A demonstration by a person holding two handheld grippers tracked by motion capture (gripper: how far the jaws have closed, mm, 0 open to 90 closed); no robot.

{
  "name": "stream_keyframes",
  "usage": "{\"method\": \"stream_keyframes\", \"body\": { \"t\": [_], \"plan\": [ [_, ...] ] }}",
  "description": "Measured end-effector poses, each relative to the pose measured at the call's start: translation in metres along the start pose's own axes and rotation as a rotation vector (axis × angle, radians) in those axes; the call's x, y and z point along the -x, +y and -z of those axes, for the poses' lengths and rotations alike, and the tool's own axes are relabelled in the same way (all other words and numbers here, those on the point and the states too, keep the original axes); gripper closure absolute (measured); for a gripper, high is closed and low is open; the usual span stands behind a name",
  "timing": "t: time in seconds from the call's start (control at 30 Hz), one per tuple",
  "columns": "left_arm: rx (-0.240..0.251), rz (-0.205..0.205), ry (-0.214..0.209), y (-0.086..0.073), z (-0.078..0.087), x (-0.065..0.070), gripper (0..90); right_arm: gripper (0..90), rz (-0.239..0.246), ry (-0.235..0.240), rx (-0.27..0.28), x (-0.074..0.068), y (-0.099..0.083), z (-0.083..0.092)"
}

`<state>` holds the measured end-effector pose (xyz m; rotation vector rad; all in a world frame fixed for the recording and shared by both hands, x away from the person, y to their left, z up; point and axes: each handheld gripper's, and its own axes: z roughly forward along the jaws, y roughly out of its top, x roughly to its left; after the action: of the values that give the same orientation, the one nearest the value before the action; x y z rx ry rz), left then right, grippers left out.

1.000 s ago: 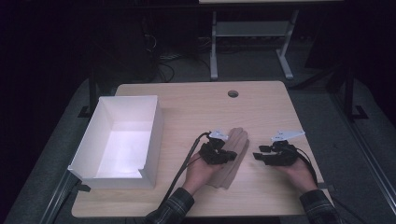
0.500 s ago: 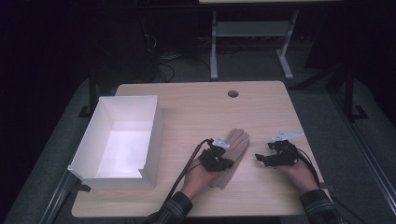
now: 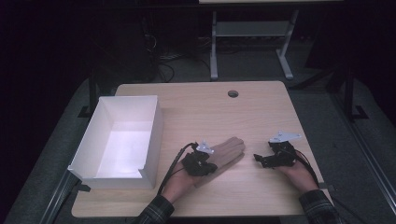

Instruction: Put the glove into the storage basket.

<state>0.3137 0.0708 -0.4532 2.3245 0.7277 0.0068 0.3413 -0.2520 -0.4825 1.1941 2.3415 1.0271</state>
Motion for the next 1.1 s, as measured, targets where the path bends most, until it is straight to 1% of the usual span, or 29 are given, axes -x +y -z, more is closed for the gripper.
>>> {"method": "stream_keyframes", "body": {
  "t": [0.07, 0.1, 0.17, 0.27, 0.3, 0.33, 0.37, 0.4, 0.43, 0.47, 0.5, 0.53, 0.57, 0.6, 0.63, 0.7, 0.73, 0.8, 0.87, 0.97, 1.0, 1.03, 1.07, 1.1],
  "plan": [
    [0.001, 0.006, -0.007, -0.006, 0.006, -0.002, 85.3, 12.3, 0.002, 0.004, -0.004, 0.0, 0.0, 0.0],
    [0.0, -0.002, -0.01, -0.006, 0.007, -0.003, 84.1, 12.3, 0.002, 0.005, -0.004, 0.0, 0.0, 0.0],
    [0.002, -0.002, -0.017, -0.005, 0.008, -0.003, 80.8, 12.3, 0.002, 0.005, -0.004, 0.0, 0.0, 0.0],
    [0.048, -0.018, -0.004, 0.002, 0.016, -0.002, 71.6, 12.3, 0.002, 0.005, -0.005, 0.0, 0.0, 0.0],
    [0.055, -0.028, 0.005, 0.004, 0.019, -0.004, 66.6, 12.3, 0.003, 0.005, -0.004, 0.0, 0.0, 0.0],
    [0.055, -0.028, 0.005, 0.004, 0.019, -0.004, 60.5, 12.3, 0.002, 0.005, -0.005, 0.0, 0.0, 0.0],
    [0.053, -0.047, 0.02, 0.009, 0.023, -0.008, 54.1, 12.3, 0.001, 0.004, -0.005, 0.0, 0.0, 0.0],
    [0.049, -0.055, 0.026, 0.011, 0.023, -0.011, 47.8, 12.3, 0.001, 0.005, -0.005, 0.0, 0.0, 0.0],
    [0.05, -0.058, 0.029, 0.012, 0.023, -0.014, 41.2, 12.3, 0.001, 0.005, -0.005, 0.0, 0.0, 0.0],
    [0.059, -0.051, 0.028, 0.013, 0.021, -0.016, 35.9, 12.3, 0.001, 0.005, -0.005, 0.0, 0.0, 0.0],
    [0.059, -0.051, 0.028, 0.013, 0.021, -0.016, 31.0, 12.3, 0.001, 0.005, -0.005, 0.0, 0.0, 0.0],
    [0.05, -0.056, 0.019, 0.014, 0.018, -0.02, 31.0, 12.3, 0.001, 0.005, -0.005, 0.0, 0.0, 0.0],
    [0.038, -0.053, 0.028, 0.016, 0.011, -0.024, 21.4, 12.3, 0.001, 0.005, -0.004, 0.0, 0.0, 0.0],
    [0.038, -0.053, 0.028, 0.016, 0.011, -0.024, 18.5, 12.3, 0.001, 0.005, -0.005, 0.0, 0.0, 0.0],
    [0.029, -0.064, 0.051, 0.018, 0.004, -0.028, 15.7, 12.3, 0.002, 0.005, -0.005, 0.0, 0.0, 0.0],
    [0.026, -0.066, 0.052, 0.018, -0.002, -0.028, 13.4, 12.3, 0.002, 0.005, -0.005, 0.0, 0.0, 0.0],
    [0.026, -0.066, 0.052, 0.018, -0.002, -0.028, 13.2, 12.3, 0.001, 0.005, -0.005, 0.0, 0.0, 0.0],
    [0.002, -0.09, 0.061, 0.018, -0.009, -0.026, 13.2, 12.3, 0.001, 0.005, -0.005, 0.0, 0.0, 0.0],
    [-0.01, -0.094, 0.055, 0.017, -0.013, -0.023, 13.2, 12.3, 0.001, 0.005, -0.005, 0.0, 0.0, 0.0],
    [-0.021, -0.102, 0.062, 0.015, -0.017, -0.02, 13.2, 12.3, 0.001, 0.005, -0.005, 0.0, 0.0, 0.0],
    [-0.043, -0.125, 0.083, 0.013, -0.022, -0.016, 13.2, 12.3, 0.001, 0.005, -0.005, 0.0, 0.0, 0.0],
    [-0.043, -0.125, 0.083, 0.013, -0.022, -0.016, 12.4, 12.3, 0.001, 0.005, -0.005, 0.0, 0.0, 0.0],
    [-0.04, -0.144, 0.089, 0.012, -0.023, -0.014, 12.5, 12.3, 0.001, 0.004, -0.005, 0.0, 0.0, 0.0],
    [-0.04, -0.144, 0.089, 0.012, -0.023, -0.014, 13.0, 12.3, 0.0, 0.004, -0.003, 0.0, 0.0, 0.0]
  ]
}}
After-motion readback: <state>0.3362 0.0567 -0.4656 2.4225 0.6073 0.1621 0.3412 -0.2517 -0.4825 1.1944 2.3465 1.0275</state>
